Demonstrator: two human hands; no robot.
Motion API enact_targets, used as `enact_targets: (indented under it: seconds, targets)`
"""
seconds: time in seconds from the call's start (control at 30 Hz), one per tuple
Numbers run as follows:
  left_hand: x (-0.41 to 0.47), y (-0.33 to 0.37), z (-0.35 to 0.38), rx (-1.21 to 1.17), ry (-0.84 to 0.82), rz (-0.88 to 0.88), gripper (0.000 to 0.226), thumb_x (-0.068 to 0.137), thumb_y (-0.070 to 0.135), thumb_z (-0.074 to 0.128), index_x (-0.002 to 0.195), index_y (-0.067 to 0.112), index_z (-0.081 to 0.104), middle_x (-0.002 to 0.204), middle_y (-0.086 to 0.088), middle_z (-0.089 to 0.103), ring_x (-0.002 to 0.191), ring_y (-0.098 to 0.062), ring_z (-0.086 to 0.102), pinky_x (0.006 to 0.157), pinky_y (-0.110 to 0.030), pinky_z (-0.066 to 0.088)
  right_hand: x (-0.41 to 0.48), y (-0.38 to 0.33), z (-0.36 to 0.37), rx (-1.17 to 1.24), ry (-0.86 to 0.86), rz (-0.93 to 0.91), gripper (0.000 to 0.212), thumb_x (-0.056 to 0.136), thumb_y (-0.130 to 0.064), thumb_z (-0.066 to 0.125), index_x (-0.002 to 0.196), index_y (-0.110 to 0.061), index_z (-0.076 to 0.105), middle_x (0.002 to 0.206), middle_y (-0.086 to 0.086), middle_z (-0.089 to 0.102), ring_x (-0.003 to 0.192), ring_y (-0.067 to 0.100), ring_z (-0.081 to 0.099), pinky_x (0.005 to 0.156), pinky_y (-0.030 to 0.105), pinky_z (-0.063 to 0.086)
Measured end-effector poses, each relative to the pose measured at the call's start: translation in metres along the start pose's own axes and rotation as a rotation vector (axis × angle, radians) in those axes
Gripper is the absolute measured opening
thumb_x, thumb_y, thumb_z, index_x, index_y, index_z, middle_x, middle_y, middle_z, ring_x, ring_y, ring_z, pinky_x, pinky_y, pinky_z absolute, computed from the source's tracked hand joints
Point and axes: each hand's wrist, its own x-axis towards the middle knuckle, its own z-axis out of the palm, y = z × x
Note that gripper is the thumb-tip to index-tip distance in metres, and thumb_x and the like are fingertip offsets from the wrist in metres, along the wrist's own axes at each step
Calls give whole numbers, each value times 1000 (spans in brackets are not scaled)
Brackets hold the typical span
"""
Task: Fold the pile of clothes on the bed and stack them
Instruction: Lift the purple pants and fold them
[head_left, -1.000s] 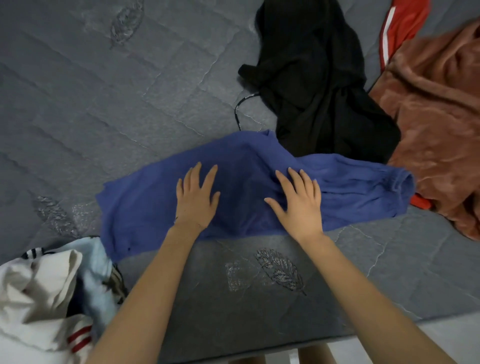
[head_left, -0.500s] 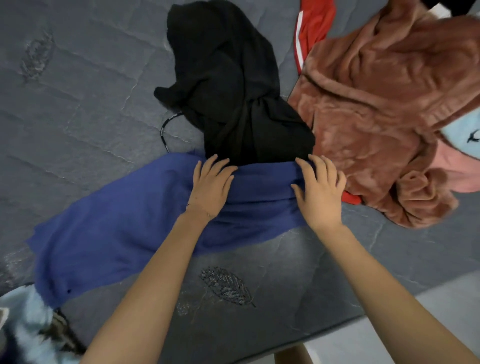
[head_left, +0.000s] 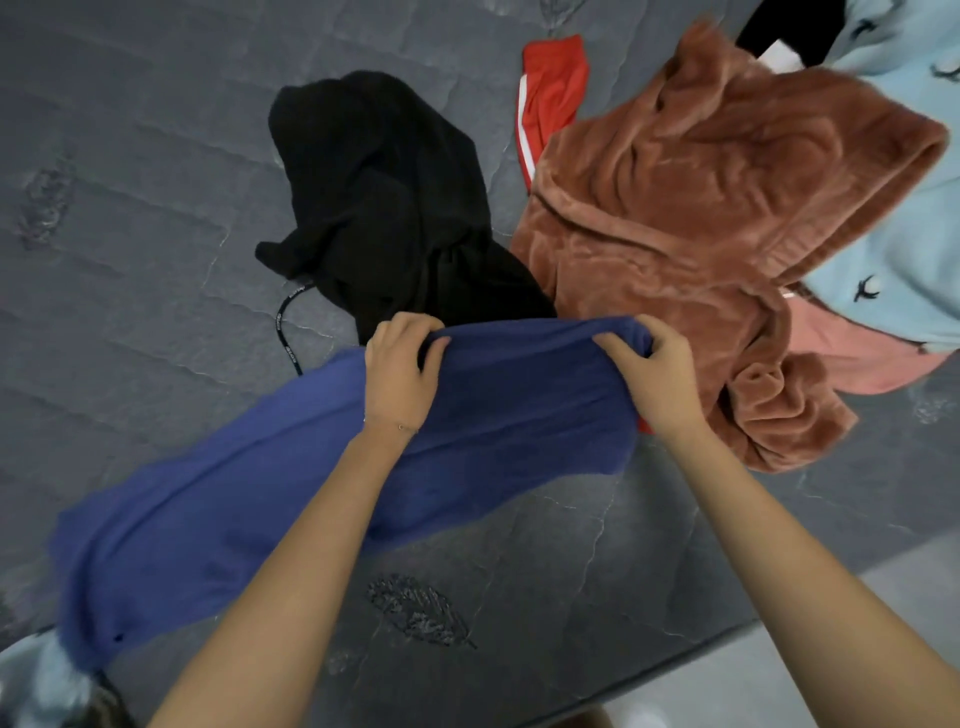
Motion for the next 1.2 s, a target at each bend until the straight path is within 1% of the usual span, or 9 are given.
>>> enact_targets:
  seconds: [0.17,0.3,0.43,0.57,0.67,0.83,0.93,1.03,1.2]
  targets:
    - [37,37,11,-138,103,-7,16,94,16,53,103,11,64,105,-4,56,98,-20,53,91,-42,45,29,-20,-13,136,160,101,46,86,-16,69,58,-16,32,54,-10,31,50,0,29,51,19,29]
    - [30,33,16,-42,75,-65,29,94,15,54,122,16,59,118,-5,52,109,-19,47,99,-34,38,37,-18,0,106,52,270,42,86,-31,70,64,-15,38,66,8,37,61,12,42,56,29,39]
    - [-6,13,9,-109,-3,-157,15,98,18,49,108,18,59,84,0,61,79,-18,57,74,-36,48,27,-27,21,291,-75,384,27,88,-32,68,85,-9,57,89,11,63,87,28,65,84,47,56]
    - [-41,-12,1,-406,-129,-395,12,100,15,46,101,17,58,79,4,63,75,-6,61,74,-29,51,12,-49,56,325,-171,357,28,90,-35,65,78,-13,53,82,6,59,83,29,62,84,50,53]
    - [-52,-21,-17,-718,-141,-548,16,101,19,43,103,11,58,86,-5,65,79,-16,63,77,-32,53,-5,-65,101,238,-288,309,38,91,-36,63,84,-1,50,83,22,50,75,33,57,74,47,50]
    - [-67,-56,-59,-959,-56,-737,36,101,39,37,120,13,53,102,-7,65,89,-19,65,69,-26,54,-50,-78,194,40,-537,168,29,93,-29,61,92,-1,53,83,6,54,77,10,52,72,28,42]
    - [-86,-89,-88,-975,2,-735,39,95,53,43,113,21,56,111,-10,63,103,-19,62,82,-35,54,-84,-86,245,13,-667,251,24,97,-36,52,108,-15,59,100,-4,62,94,8,58,82,25,46]
    - [-110,-124,-113,-1002,79,-798,11,98,38,47,97,28,52,100,10,62,92,5,62,87,-25,50,-117,-97,282,116,-857,442,32,103,-42,35,125,-26,51,113,-7,61,105,7,58,91,26,49]
    - [-149,-183,-141,-803,128,-867,15,95,12,56,84,12,45,78,-1,49,65,4,50,64,-16,45,-151,-97,325,208,-912,504,38,105,-32,31,137,-18,46,125,-1,55,104,11,59,79,26,55]
